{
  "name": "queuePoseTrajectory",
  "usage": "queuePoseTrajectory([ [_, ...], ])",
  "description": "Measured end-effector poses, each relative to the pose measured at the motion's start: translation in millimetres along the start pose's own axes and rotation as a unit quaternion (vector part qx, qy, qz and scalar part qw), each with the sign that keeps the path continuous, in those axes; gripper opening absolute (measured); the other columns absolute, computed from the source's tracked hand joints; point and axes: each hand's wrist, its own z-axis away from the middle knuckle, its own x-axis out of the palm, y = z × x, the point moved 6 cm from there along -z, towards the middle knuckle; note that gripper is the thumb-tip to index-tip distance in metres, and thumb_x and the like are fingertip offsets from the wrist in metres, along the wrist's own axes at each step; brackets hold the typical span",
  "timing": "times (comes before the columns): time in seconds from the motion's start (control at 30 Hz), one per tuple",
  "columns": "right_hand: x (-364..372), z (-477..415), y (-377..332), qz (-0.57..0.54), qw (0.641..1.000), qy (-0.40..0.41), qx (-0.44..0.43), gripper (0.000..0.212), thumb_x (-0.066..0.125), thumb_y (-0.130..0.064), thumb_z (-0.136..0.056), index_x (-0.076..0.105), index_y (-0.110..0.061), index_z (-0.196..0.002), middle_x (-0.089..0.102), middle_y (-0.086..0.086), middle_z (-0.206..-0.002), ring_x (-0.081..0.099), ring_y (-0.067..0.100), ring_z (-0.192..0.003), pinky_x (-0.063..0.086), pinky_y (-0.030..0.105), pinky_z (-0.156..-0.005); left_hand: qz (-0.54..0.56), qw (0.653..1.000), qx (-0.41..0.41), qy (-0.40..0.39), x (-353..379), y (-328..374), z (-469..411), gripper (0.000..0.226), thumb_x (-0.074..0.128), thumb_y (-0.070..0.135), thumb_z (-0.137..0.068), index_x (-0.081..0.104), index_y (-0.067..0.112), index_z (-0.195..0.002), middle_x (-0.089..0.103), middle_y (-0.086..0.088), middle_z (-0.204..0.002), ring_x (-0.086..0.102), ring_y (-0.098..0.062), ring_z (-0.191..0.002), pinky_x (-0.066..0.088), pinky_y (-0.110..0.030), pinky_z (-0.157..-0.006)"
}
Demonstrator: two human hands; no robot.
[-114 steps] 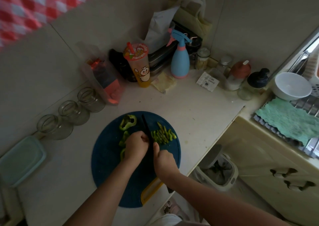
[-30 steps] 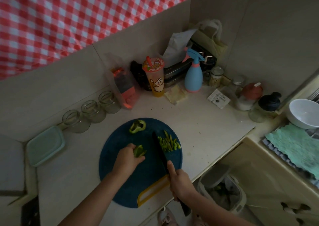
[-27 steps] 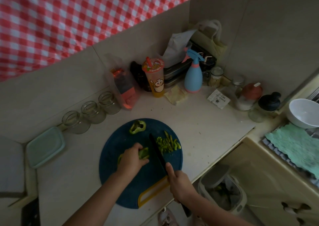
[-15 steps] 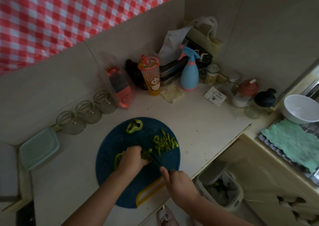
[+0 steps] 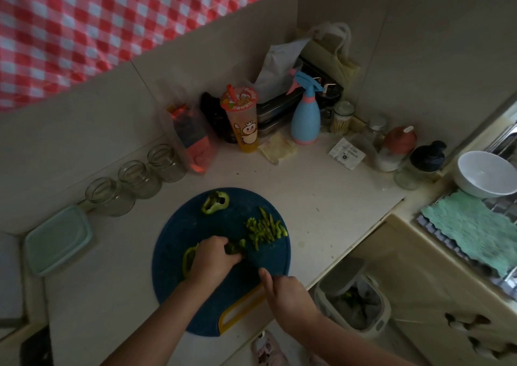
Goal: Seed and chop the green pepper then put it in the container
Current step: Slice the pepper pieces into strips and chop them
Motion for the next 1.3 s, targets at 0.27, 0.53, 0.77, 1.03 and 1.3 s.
queuePoseTrajectory([
  [0.27, -3, 0, -9, 0.129, 0.991, 0.024, -0.020, 0.051, 0.019, -0.056, -0.098, 0.052, -0.019, -0.088, 0.067, 0.010, -0.095, 0.064, 0.030, -0.089, 0.041, 0.032, -0.067, -0.010, 1.000, -0.007, -0.004, -1, 0, -1, 0.020, 0.072, 0.026, -0.078, 0.065, 0.008, -0.082, 0.066, -0.003, -0.085, 0.060, -0.015, -0.080, 0.039, -0.023, -0.061],
  [0.53, 3, -3, -9, 0.076, 0.997, -0.013, 0.031, 0.053, 0.020, -0.056, -0.098, 0.042, -0.022, -0.063, 0.067, 0.012, -0.091, 0.064, 0.030, -0.089, 0.039, 0.030, -0.067, 0.004, 1.000, 0.021, 0.002, -2, 1, -2, 0.030, 0.073, 0.026, -0.075, 0.051, 0.015, -0.057, 0.055, 0.003, -0.067, 0.054, -0.012, -0.067, 0.038, -0.023, -0.050],
  [0.77, 8, -10, -5, 0.032, 0.997, -0.024, 0.059, 0.056, 0.019, -0.056, -0.098, 0.043, -0.018, -0.065, 0.047, 0.002, -0.066, 0.062, 0.030, -0.088, 0.044, 0.034, -0.072, -0.005, 0.999, 0.052, 0.004, -3, 0, -2, 0.024, 0.071, 0.036, -0.077, 0.071, 0.016, -0.090, 0.063, -0.001, -0.095, 0.059, -0.014, -0.087, 0.042, -0.024, -0.069],
  [1.03, 3, -14, -6, -0.066, 0.996, -0.023, 0.056, 0.054, 0.022, -0.044, -0.101, 0.058, -0.006, -0.085, 0.037, -0.002, -0.062, 0.036, 0.005, -0.053, 0.037, 0.031, -0.068, 0.013, 0.999, 0.045, 0.013, -2, -9, 6, 0.054, 0.072, 0.036, -0.078, 0.057, 0.018, -0.126, 0.061, 0.001, -0.124, 0.056, -0.012, -0.114, 0.038, -0.016, -0.090],
  [1.3, 6, 3, -16, -0.017, 1.000, -0.003, 0.001, 0.053, 0.025, -0.052, -0.099, 0.036, -0.019, -0.058, 0.040, -0.003, -0.058, 0.039, 0.011, -0.054, 0.031, 0.029, -0.063, 0.014, 1.000, 0.019, 0.019, 2, -11, 5, 0.026, 0.073, 0.030, -0.077, 0.067, 0.010, -0.092, 0.068, -0.004, -0.095, 0.062, -0.017, -0.089, 0.038, -0.021, -0.067],
])
